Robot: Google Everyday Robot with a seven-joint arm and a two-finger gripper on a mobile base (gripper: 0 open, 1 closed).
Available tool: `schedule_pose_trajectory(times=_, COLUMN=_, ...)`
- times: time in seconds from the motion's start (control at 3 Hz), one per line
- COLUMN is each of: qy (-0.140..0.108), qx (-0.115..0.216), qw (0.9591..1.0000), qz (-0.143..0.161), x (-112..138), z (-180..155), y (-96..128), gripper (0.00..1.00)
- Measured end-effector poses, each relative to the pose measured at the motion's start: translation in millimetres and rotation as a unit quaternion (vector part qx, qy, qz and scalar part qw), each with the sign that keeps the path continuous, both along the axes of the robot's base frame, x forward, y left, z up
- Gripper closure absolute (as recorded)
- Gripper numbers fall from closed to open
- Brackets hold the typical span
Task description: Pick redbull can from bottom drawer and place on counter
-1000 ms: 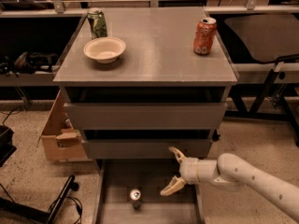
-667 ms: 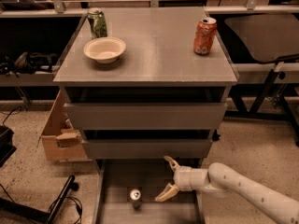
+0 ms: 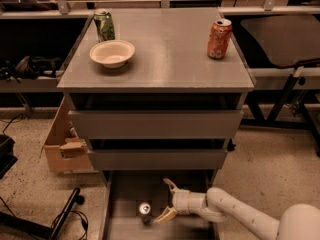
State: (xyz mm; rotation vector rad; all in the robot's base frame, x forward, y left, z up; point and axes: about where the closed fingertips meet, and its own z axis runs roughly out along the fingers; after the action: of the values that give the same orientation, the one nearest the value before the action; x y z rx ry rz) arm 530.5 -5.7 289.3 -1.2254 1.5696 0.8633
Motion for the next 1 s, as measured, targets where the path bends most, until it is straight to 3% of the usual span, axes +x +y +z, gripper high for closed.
schedule_pose_trajectory(times=0.33, qy=0.002, qx=0.033, qw=0.9995, qz=0.001, x=6.2, z=-34.4, y=36.8, gripper=0.0)
schedule_pose_trajectory(times=1.0, qy=0.024, qx=0.049, qw=0.998, qz=0.031, x=-1.7, z=-66.6, y=68.9, gripper=0.0)
